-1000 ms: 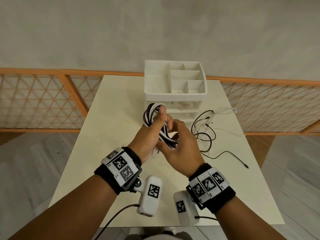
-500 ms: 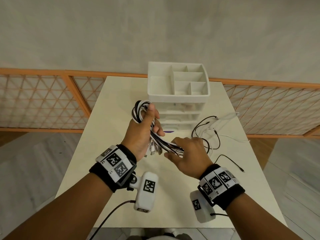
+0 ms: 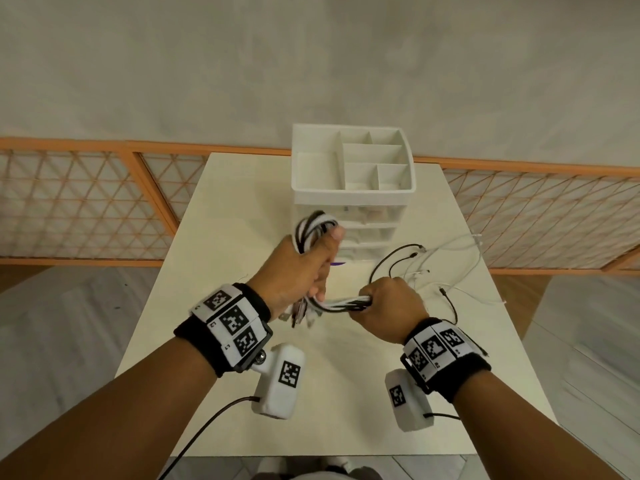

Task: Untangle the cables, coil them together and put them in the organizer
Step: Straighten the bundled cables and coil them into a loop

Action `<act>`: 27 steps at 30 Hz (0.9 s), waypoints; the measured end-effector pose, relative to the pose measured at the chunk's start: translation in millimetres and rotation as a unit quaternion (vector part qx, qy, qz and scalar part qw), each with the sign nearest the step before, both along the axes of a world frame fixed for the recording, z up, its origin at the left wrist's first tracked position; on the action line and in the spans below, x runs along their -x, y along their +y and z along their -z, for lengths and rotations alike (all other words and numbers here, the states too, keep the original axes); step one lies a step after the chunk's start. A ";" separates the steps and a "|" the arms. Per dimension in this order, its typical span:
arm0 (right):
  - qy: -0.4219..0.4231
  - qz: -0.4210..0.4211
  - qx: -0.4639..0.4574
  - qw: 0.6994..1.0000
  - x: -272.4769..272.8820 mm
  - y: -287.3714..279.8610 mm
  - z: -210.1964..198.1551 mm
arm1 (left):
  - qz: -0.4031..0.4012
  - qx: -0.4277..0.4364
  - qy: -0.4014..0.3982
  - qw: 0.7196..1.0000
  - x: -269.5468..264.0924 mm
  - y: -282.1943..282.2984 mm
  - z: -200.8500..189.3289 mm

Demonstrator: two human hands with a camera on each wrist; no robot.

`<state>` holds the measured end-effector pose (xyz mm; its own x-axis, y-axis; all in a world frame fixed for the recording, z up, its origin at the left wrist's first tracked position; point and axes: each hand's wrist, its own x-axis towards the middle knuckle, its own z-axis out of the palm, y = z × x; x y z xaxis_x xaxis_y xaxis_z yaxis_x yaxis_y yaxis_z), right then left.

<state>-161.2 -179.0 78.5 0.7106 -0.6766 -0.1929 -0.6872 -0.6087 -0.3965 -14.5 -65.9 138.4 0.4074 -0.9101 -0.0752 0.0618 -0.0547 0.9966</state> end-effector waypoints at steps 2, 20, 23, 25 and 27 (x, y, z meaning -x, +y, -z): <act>0.012 0.040 0.019 0.999 4.2 -8.7 -1.2 | 0.030 -0.081 -0.050 0.995 1.1 3.2 8.1; -0.242 -0.025 -0.197 0.950 21.4 -34.9 -19.6 | -0.088 -0.178 -0.124 0.972 -6.5 8.4 40.8; -0.289 0.012 -0.221 0.931 24.6 -31.0 -4.9 | -0.142 -0.169 -0.043 0.974 -9.9 2.6 46.9; -0.329 0.030 -0.193 0.924 15.6 -19.0 -0.2 | -0.149 -0.167 -0.017 0.974 -3.6 -2.2 48.6; -0.370 0.019 -0.159 0.915 6.6 -9.7 -1.3 | -0.150 -0.162 -0.013 0.975 1.8 -5.2 45.7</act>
<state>-167.8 -188.7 79.9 0.7034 -0.6967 0.1408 -0.1772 -0.3637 -0.9145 -16.3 -71.1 92.7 0.6568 -0.6806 -0.3246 0.0981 -0.3497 0.9317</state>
